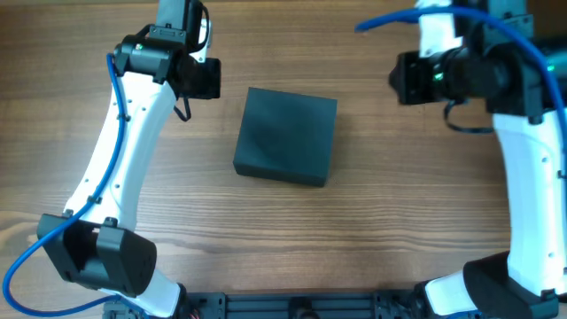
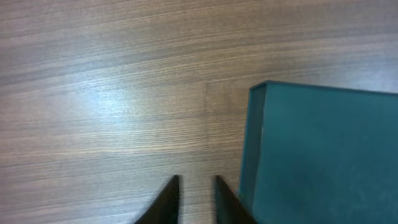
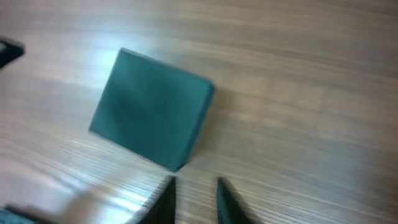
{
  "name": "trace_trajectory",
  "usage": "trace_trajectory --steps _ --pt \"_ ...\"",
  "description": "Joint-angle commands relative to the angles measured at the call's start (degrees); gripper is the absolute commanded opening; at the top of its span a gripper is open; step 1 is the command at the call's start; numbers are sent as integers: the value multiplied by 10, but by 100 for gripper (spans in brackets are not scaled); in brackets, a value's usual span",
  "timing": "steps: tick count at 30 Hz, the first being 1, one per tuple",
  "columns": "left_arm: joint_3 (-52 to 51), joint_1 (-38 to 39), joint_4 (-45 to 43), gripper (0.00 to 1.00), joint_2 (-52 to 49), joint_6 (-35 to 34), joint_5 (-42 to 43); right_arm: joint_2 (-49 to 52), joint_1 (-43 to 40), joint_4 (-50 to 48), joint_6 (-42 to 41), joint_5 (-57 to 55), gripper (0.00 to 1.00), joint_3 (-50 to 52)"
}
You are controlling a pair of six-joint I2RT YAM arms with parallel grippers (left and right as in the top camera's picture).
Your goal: Pack container
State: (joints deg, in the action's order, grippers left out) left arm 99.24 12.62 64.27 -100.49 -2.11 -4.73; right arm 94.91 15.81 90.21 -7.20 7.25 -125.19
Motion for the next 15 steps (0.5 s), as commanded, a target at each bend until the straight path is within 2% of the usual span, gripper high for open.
trace_trajectory --steps 1,8,15 --pt "5 31 -2 4 12 0 -7 7 62 -14 -45 -23 4 25" --pt "5 87 -36 4 4 2 -7 7 160 -71 -95 -61 4 120" --pt "4 91 -43 4 -26 2 -7 7 203 -156 -125 -59 4 269"
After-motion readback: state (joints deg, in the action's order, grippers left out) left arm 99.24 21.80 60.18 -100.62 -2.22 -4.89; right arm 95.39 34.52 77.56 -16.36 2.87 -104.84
